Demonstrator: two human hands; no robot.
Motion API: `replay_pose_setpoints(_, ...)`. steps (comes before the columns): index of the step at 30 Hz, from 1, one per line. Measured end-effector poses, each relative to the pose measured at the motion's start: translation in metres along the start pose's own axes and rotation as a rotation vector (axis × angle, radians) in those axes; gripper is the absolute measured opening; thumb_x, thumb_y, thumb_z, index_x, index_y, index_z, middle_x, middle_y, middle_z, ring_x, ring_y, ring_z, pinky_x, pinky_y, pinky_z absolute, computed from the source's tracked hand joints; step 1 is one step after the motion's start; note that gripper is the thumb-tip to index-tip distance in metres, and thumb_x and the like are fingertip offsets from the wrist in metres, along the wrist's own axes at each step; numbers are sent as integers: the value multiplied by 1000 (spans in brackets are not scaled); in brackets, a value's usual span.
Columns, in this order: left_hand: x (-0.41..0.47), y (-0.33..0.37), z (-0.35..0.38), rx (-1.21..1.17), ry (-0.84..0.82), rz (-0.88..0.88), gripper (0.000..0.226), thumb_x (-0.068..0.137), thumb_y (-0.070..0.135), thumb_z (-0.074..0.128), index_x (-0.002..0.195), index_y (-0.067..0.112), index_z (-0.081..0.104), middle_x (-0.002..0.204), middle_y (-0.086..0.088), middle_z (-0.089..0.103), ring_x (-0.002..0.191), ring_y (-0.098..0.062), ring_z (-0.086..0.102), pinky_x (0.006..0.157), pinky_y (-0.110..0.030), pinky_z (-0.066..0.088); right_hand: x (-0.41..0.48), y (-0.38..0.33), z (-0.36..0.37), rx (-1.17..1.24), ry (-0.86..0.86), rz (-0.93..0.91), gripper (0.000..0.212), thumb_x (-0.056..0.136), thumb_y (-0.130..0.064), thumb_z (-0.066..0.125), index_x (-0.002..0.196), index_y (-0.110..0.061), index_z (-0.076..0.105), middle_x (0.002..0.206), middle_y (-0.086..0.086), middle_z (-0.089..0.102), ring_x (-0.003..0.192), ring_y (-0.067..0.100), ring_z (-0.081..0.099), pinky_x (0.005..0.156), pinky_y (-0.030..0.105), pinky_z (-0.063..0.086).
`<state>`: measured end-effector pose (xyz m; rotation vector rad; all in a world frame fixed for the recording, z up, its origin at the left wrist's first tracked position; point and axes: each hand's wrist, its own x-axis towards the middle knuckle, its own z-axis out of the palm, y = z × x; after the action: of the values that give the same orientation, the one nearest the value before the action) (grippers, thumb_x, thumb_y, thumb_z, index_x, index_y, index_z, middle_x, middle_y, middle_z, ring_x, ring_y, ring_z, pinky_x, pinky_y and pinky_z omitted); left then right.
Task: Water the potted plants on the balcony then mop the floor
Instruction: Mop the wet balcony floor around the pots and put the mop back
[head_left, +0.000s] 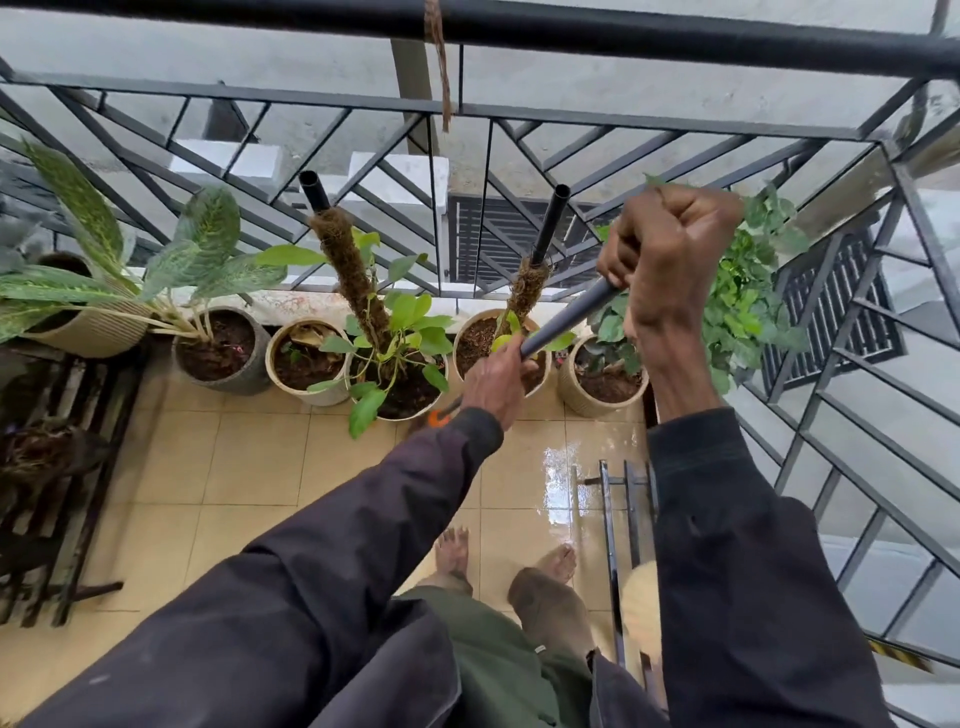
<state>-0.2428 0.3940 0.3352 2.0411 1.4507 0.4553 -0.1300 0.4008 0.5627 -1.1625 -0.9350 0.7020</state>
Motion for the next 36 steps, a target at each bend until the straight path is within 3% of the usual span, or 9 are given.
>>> replay_pose_setpoints(6, 50, -26, 8, -131, -150, -40, 18, 105, 18, 53, 122, 12, 56, 107, -12, 67, 89, -25, 63, 90, -46, 58, 4, 46, 16, -131, 71, -18, 29, 74, -8, 59, 48, -17, 48, 39, -15, 38, 35, 17, 36, 42, 28, 34)
replay_pose_setpoints(9, 50, -41, 20, -129, -152, -78, 4, 106, 14, 50, 110, 15, 51, 99, -10, 67, 82, -29, 63, 82, -51, 59, -3, 63, 19, -156, 55, 70, 33, 75, -3, 58, 47, -19, 47, 40, -15, 38, 37, 16, 33, 42, 30, 32)
replay_pose_setpoints(13, 48, -26, 24, -127, -120, -111, 8, 106, 12, 48, 114, 11, 50, 103, -14, 68, 87, -30, 63, 78, -45, 55, 9, 52, 13, -185, 106, 85, 35, 72, -2, 58, 45, -22, 48, 37, -13, 37, 32, 14, 37, 43, 22, 34)
replay_pose_setpoints(15, 45, -22, 24, -92, -148, -108, 13, 106, 11, 47, 119, 9, 50, 105, -18, 68, 92, -37, 67, 80, -50, 55, 10, 49, 6, -172, 114, 82, 32, 74, 0, 57, 46, -16, 50, 36, -11, 38, 30, 14, 39, 43, 20, 37)
replay_pose_setpoints(19, 16, -25, 32, -38, -157, -126, 21, 107, 15, 47, 125, 5, 50, 109, -21, 67, 97, -39, 67, 82, -53, 51, 4, 53, -5, -145, 99, 140, 28, 76, 2, 56, 50, -9, 50, 36, -9, 37, 31, 15, 36, 42, 21, 37)
replay_pose_setpoints(22, -23, -36, 37, 24, -151, -154, 27, 108, 16, 45, 133, 6, 49, 113, -18, 66, 99, -40, 66, 80, -51, 51, -16, 63, -13, -99, 86, 199, 34, 77, -1, 56, 48, -18, 50, 38, -7, 37, 33, 14, 34, 42, 22, 34)
replay_pose_setpoints(27, -100, -65, 48, 26, -118, -224, 33, 103, 1, 50, 135, 3, 53, 122, -21, 64, 107, -40, 64, 85, -52, 47, -83, 79, -26, -10, 14, 301, 36, 77, 3, 51, 48, -18, 44, 39, -10, 34, 35, 11, 30, 46, 25, 30)
replay_pose_setpoints(30, -123, -72, 47, 20, -71, -236, 29, 99, -5, 51, 126, 4, 57, 109, -22, 68, 95, -43, 67, 76, -52, 50, -108, 69, -28, 46, -31, 288, 42, 74, 6, 49, 45, -25, 48, 39, -12, 35, 35, 11, 30, 45, 25, 31)
replay_pose_setpoints(36, -101, -41, 24, -32, 27, -121, 34, 104, 4, 48, 137, 4, 51, 116, -22, 63, 96, -44, 64, 76, -57, 50, -103, 21, -18, 87, -21, 51, 44, 77, 5, 53, 46, -25, 54, 41, -14, 40, 34, 19, 32, 40, 20, 30)
